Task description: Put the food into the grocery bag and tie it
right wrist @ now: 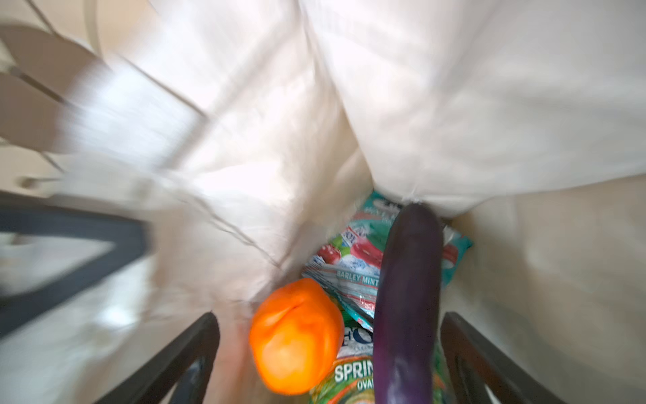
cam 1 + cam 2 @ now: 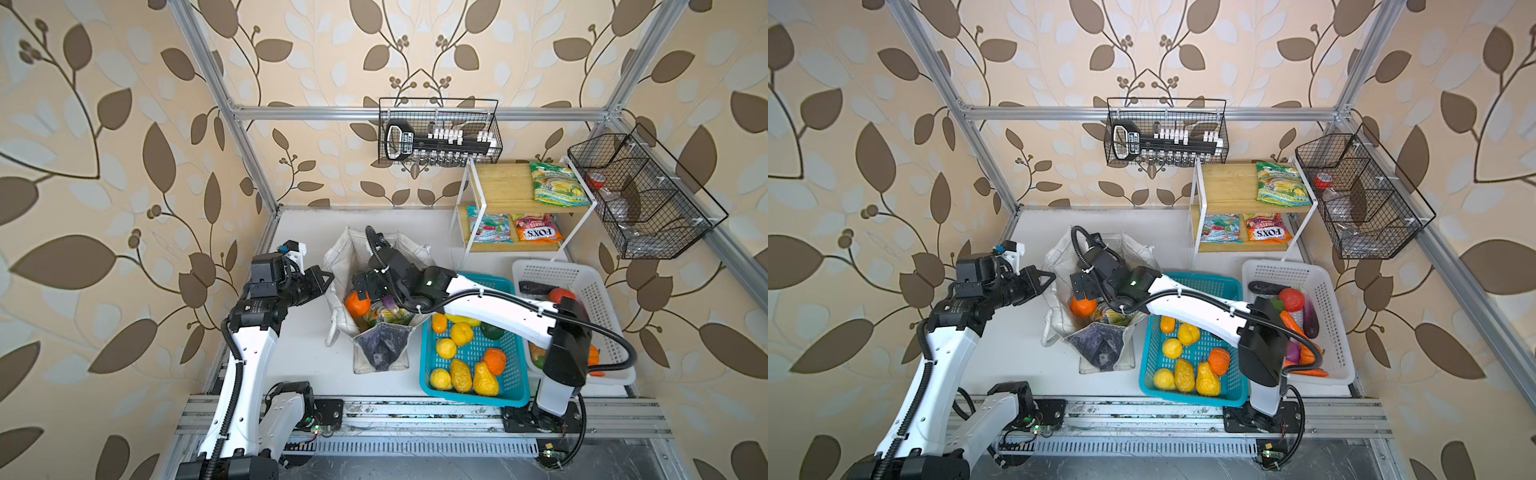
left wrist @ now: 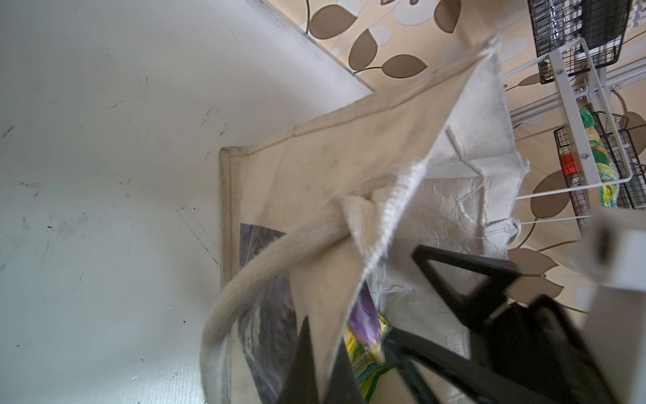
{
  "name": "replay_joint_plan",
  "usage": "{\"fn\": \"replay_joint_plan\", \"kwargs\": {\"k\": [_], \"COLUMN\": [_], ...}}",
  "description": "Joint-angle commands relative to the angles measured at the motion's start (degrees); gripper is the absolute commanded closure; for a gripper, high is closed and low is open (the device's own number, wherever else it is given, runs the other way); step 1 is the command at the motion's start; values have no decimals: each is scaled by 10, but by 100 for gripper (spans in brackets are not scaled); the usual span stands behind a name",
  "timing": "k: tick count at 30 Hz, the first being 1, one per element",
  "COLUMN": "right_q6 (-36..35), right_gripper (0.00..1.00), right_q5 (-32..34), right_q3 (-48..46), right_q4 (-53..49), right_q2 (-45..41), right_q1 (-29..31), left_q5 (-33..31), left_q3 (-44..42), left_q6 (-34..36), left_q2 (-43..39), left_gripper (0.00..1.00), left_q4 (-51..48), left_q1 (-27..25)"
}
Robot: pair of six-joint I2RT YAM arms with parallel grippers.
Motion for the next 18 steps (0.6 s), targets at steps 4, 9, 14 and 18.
{"fn": "replay_joint_plan", "kwargs": {"k": [4,9,14,18], "right_q6": [-28,-6,3,41], "right_gripper": [0,0,0,5], "right_q5": [5,-41,-51,-106], "right_q3": [-68,-159,-244,-304], "right_q4": [33,55,47,43], "right_q2": [-129,-227,-306,-347], "right_q1": [4,-40,-98,-173], "left_q5": [-79,-135,-191,-232], "left_q3": [6,19,38,54], "left_q6": [-13,-15,-47,-71], "left_q2": [-6,-2,14,28], "left_gripper": [100,100,100,100], "left_q4": [-2,-18,-38,-44], "left_q1": [3,5,7,11]}}
